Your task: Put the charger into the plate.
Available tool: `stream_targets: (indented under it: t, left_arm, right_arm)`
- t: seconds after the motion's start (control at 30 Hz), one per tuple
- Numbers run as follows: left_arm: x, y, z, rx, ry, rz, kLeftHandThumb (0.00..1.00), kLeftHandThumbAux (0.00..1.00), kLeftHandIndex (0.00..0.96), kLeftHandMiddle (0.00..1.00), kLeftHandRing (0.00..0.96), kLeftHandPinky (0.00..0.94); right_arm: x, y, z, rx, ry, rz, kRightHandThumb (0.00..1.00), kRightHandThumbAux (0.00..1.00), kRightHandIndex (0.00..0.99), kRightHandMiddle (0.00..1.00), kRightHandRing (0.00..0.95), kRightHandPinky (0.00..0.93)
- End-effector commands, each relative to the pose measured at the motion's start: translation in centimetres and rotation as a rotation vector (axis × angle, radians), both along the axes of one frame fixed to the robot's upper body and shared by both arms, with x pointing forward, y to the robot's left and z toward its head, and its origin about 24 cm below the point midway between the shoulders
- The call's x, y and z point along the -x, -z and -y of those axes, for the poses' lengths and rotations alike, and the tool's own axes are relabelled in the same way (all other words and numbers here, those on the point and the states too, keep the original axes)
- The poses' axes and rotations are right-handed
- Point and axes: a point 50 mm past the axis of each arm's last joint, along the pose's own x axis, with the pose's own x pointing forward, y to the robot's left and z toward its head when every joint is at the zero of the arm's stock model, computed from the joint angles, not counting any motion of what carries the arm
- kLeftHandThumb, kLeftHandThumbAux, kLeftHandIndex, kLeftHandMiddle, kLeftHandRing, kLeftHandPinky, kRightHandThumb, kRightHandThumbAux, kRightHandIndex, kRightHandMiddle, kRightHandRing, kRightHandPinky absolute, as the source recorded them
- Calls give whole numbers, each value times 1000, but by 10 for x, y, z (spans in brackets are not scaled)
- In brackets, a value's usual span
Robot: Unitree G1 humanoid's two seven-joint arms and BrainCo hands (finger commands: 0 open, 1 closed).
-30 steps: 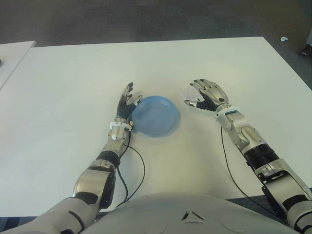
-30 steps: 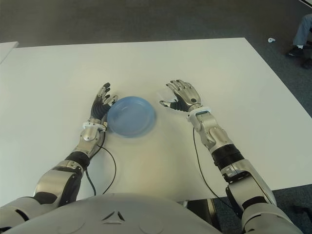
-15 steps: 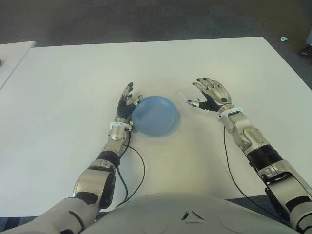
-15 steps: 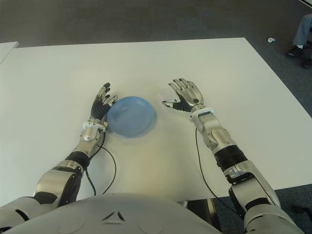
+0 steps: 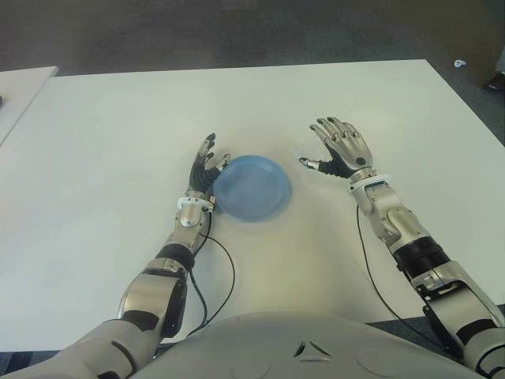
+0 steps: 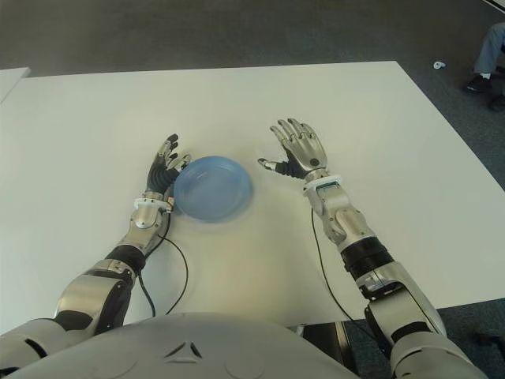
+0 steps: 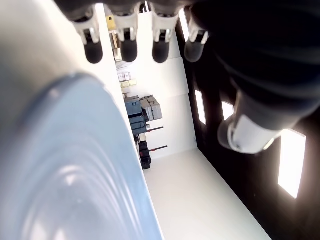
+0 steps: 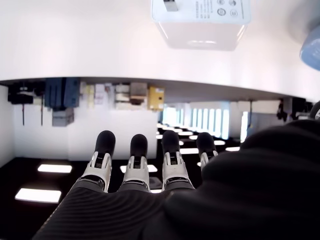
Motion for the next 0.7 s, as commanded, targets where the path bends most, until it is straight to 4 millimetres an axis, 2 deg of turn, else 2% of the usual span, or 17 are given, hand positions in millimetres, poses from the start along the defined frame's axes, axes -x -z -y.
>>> stream_targets:
  t: [0.03, 0.7]
  left_arm:
    - [45, 48, -7, -29, -19, -249, 16, 613, 0, 26, 15, 26]
    - [45, 47, -6, -13, -36, -240, 46, 575, 0, 24, 11, 6]
  right_arm:
    - [-1, 3, -1, -21, 67, -16, 269, 120, 0, 0, 0, 0]
    - [-10, 24, -15, -112, 389, -173, 327, 94, 0, 0, 0, 0]
